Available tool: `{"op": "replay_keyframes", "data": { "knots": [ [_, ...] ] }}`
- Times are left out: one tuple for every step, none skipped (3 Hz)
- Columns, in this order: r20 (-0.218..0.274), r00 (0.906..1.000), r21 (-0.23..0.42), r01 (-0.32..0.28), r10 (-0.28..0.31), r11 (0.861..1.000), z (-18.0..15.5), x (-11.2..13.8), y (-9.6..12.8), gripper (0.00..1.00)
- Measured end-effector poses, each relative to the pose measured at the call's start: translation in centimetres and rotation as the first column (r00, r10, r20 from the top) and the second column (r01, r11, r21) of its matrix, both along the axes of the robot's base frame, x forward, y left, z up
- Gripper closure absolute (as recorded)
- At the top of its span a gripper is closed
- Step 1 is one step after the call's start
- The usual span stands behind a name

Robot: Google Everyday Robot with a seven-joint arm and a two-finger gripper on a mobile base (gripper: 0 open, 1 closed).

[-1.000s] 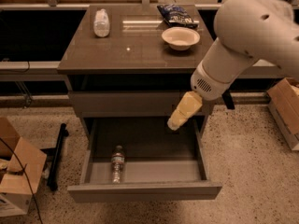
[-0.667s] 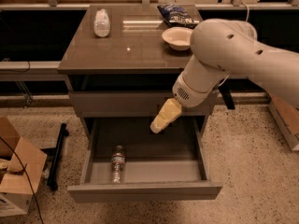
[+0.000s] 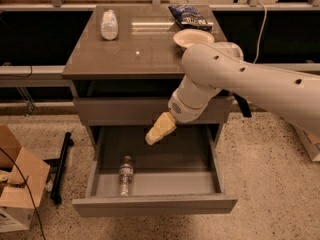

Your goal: Pick water bottle from middle drawer and place on counter

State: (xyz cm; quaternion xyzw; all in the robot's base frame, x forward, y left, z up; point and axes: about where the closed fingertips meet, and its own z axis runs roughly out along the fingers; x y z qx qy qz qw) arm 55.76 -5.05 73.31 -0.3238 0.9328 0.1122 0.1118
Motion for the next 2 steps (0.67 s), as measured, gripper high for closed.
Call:
{"op": "replay_keyframes", "data": {
  "knots": [
    [-0.013,0.9999,-0.025,-0.007,0.007,1.0,-0.7,-0.2,0.2,0.0],
    [-0.055,0.9979,-0.017,0.034,-0.035,0.999,-4.1,1.1,3.0,0.0]
  ]
}}
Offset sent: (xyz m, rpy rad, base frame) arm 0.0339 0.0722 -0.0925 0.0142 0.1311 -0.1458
